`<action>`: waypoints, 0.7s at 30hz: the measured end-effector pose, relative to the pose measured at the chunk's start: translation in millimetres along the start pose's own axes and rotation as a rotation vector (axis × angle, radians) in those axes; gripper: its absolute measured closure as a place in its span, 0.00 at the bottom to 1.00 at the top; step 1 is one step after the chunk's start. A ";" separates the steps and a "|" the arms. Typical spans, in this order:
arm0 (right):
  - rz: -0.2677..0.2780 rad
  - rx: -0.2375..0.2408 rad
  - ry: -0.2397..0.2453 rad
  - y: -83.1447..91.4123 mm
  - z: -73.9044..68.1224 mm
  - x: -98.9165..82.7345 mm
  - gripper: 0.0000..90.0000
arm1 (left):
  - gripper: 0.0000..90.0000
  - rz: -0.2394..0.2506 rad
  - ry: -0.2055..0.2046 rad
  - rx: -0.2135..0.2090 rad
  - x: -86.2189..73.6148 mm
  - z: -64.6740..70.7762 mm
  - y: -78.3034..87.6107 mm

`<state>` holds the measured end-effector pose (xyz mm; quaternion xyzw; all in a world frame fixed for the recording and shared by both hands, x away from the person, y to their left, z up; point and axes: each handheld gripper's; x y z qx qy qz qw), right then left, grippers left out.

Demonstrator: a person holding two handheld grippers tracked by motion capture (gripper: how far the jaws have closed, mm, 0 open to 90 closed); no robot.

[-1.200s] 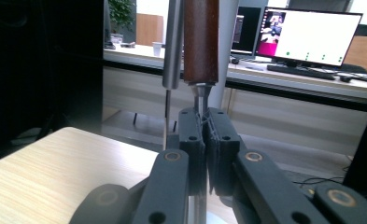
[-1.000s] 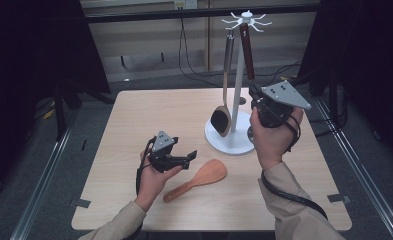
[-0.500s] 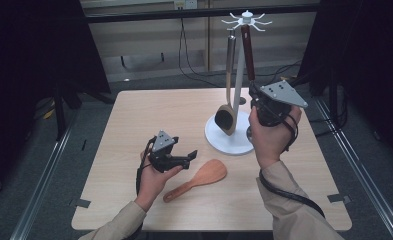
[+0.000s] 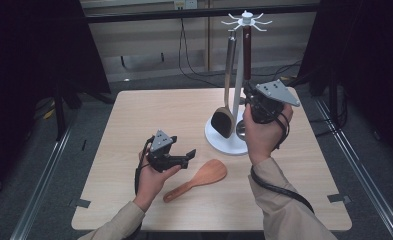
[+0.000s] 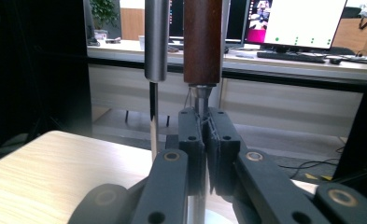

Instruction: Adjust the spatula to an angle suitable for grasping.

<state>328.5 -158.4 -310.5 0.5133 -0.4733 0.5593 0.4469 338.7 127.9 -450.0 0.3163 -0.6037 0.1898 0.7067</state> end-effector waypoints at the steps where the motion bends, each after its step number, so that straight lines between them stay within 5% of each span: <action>1: -0.001 -0.002 -0.005 -0.8 -0.4 -0.2 0.96 | 0.15 0.000 0.001 0.001 0.1 0.2 0.2; 21: 0.066 0.013 -0.034 -8.7 2.5 -7.2 0.93 | 0.15 0.009 -0.005 0.003 0.9 -1.3 1.4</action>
Point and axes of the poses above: each handheld gripper's, and its own axes: y roughly backward along the jaws, x roughly out of its top, z roughly to its right, and after that the axes turned 12 degrees about z, right-handed
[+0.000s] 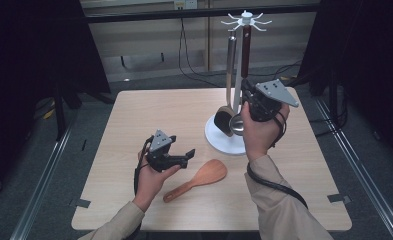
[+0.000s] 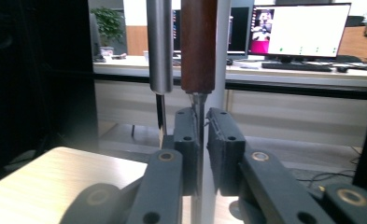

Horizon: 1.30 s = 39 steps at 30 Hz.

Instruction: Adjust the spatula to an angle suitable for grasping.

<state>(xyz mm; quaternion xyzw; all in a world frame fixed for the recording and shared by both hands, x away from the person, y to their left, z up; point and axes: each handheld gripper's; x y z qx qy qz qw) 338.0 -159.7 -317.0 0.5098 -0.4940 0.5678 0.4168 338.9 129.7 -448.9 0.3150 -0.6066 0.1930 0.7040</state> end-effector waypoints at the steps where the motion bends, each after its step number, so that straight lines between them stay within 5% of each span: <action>1: 0.003 0.004 -0.001 0.6 0.5 0.9 0.95 | 0.15 0.001 0.005 0.000 -0.2 0.3 -0.3; 7: 0.057 0.033 -0.036 2.8 9.5 9.9 1.00 | 0.15 -0.004 0.000 -0.002 -1.1 1.7 -1.4; 11: 0.154 0.066 -0.080 2.6 21.8 16.7 1.00 | 0.15 -0.006 0.002 -0.005 -1.6 1.6 -2.1; 20: 0.315 0.010 -0.113 -7.8 35.6 27.8 1.00 | 0.15 -0.011 0.006 -0.007 -3.0 1.0 -3.6; 25: 0.328 -0.004 -0.124 -16.5 39.0 39.4 1.00 | 0.15 -0.013 0.017 -0.009 -4.9 0.1 -4.6; 29: 0.334 -0.012 -0.074 -24.5 40.2 49.8 1.00 | 0.15 -0.004 0.025 -0.007 -4.1 -0.9 -3.6; 36: 0.382 -0.033 -0.139 -36.2 46.6 60.2 1.00 | 0.15 -0.009 0.031 -0.004 -6.0 -4.6 -3.0; 39: 0.384 -0.015 -0.130 -39.5 45.2 61.6 1.00 | 0.15 -0.011 0.038 0.002 -6.2 -6.0 -3.1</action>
Point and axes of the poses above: each handheld gripper's, and its own axes: y roughly backward along the jaws, x roughly out of its top, z roughly to its right, and after that the axes turned 12 degrees about z, right-handed
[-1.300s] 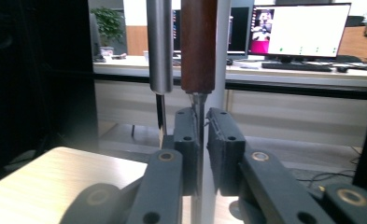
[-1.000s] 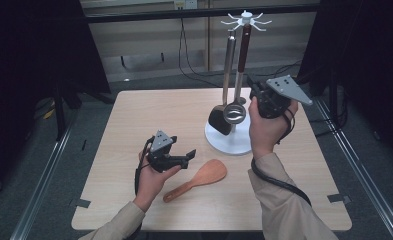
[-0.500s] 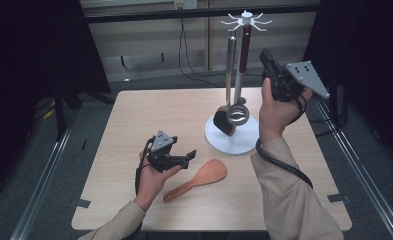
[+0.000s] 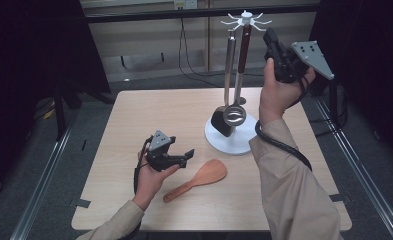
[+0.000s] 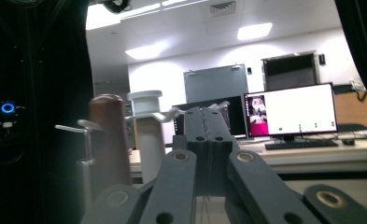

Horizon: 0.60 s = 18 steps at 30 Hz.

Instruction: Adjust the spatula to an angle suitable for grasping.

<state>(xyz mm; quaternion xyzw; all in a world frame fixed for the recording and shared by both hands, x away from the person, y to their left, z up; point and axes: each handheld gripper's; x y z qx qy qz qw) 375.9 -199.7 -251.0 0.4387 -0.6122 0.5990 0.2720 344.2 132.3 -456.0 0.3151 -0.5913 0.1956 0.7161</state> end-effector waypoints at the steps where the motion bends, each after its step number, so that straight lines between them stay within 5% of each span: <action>1: 0.002 0.006 0.012 -1.0 -0.7 -0.2 1.00 | 0.15 -0.004 -0.005 0.000 0.2 -1.0 0.2; 18: 0.006 0.045 0.018 4.5 -10.8 2.6 1.00 | 0.15 0.014 -0.002 0.004 0.9 0.3 -1.0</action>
Point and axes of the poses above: each handheld gripper's, and its own axes: y roughly backward along the jaws, x roughly out of its top, z roughly to its right, and after that the axes turned 12 degrees about z, right-handed
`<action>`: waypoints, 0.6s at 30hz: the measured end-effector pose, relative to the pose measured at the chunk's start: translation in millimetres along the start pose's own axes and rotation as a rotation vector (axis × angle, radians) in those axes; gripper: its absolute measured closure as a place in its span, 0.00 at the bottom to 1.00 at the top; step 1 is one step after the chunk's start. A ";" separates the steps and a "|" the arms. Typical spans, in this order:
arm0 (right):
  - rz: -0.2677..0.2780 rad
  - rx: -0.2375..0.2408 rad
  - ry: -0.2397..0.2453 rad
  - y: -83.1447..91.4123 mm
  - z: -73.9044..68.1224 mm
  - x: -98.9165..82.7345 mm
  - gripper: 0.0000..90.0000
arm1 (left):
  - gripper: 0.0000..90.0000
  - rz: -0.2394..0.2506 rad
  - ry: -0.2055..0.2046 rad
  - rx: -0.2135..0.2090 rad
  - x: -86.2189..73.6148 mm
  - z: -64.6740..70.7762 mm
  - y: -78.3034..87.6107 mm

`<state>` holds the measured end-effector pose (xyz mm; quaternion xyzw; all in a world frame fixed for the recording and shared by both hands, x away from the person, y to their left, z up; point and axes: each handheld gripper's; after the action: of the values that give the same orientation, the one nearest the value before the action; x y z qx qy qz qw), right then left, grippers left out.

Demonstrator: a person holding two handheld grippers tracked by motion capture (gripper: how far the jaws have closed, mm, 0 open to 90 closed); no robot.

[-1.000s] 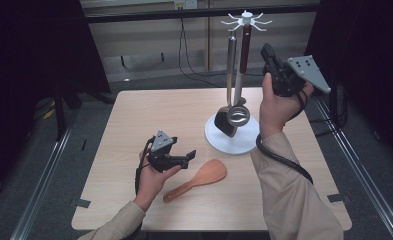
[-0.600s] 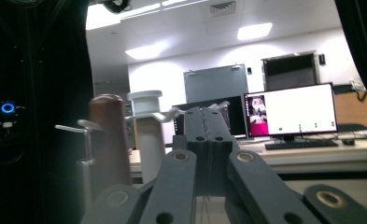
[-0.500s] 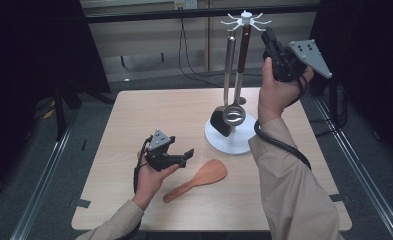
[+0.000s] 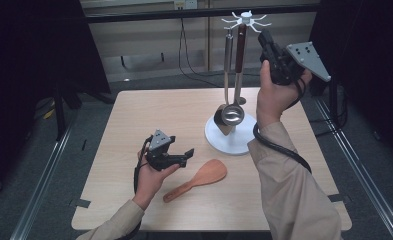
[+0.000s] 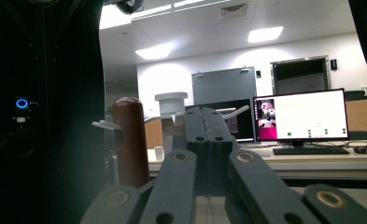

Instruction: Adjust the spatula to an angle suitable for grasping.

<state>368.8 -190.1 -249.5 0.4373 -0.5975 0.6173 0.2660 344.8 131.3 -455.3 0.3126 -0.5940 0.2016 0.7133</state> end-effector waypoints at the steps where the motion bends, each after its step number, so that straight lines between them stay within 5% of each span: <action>1: 0.001 0.002 0.001 0.2 -0.9 0.1 1.00 | 0.15 0.001 0.002 -0.001 0.1 0.1 0.0; 18: 0.001 0.048 0.005 4.0 -14.5 0.1 1.00 | 0.15 -0.015 -0.014 0.005 0.5 0.9 1.2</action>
<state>362.1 -176.6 -250.1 0.4419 -0.5820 0.6326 0.2567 343.4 131.5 -454.5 0.3202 -0.5959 0.1954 0.7101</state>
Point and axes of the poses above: each handheld gripper's, and its own axes: y roughly backward along the jaws, x roughly out of its top, z roughly to its right, and after that the axes turned 12 degrees about z, right-handed
